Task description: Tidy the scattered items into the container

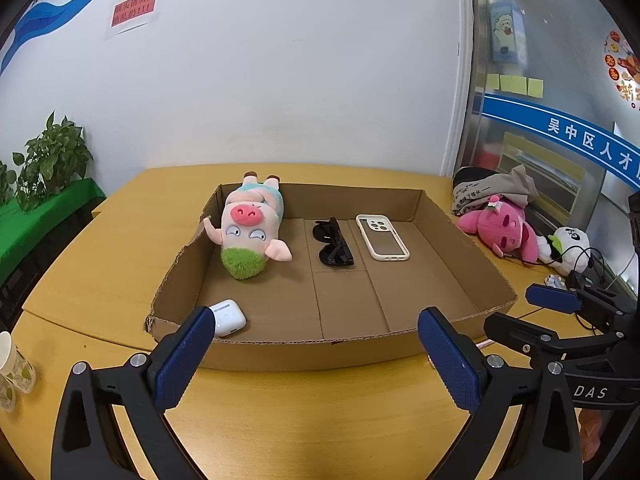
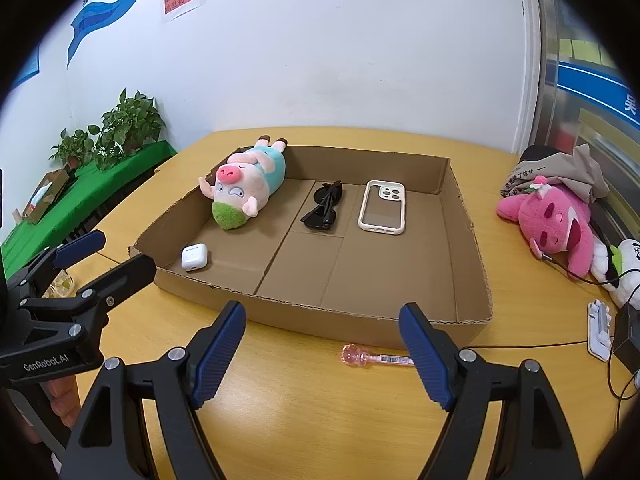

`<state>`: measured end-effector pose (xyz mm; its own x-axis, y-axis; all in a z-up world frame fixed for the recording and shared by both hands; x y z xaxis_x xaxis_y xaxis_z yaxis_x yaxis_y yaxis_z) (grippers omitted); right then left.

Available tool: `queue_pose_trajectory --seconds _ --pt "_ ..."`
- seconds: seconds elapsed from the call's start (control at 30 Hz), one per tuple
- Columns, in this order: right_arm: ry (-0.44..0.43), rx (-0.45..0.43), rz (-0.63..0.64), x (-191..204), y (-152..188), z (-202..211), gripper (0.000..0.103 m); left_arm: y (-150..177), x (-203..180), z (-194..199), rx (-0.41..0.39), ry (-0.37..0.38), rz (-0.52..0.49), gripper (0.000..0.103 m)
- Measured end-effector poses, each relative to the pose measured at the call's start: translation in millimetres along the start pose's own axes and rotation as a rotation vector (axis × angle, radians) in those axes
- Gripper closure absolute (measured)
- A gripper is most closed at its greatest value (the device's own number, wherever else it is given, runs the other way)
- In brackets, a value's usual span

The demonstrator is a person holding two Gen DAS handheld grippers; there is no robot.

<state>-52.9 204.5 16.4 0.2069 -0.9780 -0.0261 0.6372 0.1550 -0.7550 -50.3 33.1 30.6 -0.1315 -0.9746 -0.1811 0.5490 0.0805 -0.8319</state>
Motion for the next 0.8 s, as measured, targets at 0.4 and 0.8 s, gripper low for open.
queue_pose_trajectory --seconds 0.4,0.8 --pt "-0.012 0.007 -0.017 -3.3 3.7 -8.0 0.024 3.2 -0.5 -2.2 0.007 -0.008 -0.014 0.000" --pt "-0.006 0.017 -0.032 -6.3 7.6 -11.1 0.024 7.8 -3.0 -5.2 0.018 0.000 -0.021 0.000"
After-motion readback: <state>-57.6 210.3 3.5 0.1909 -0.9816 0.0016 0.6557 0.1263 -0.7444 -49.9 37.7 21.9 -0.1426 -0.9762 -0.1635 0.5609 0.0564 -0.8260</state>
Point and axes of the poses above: each gripper's, at about its wrist camera, not at the fingertips, and z roughly against the way its jaws point, x to its left, y to its underside, the point moved 10 cm from there along -z, roughly the way its jaws point, and after that the axes turned 6 degrees about z, right-handed, at the moved point
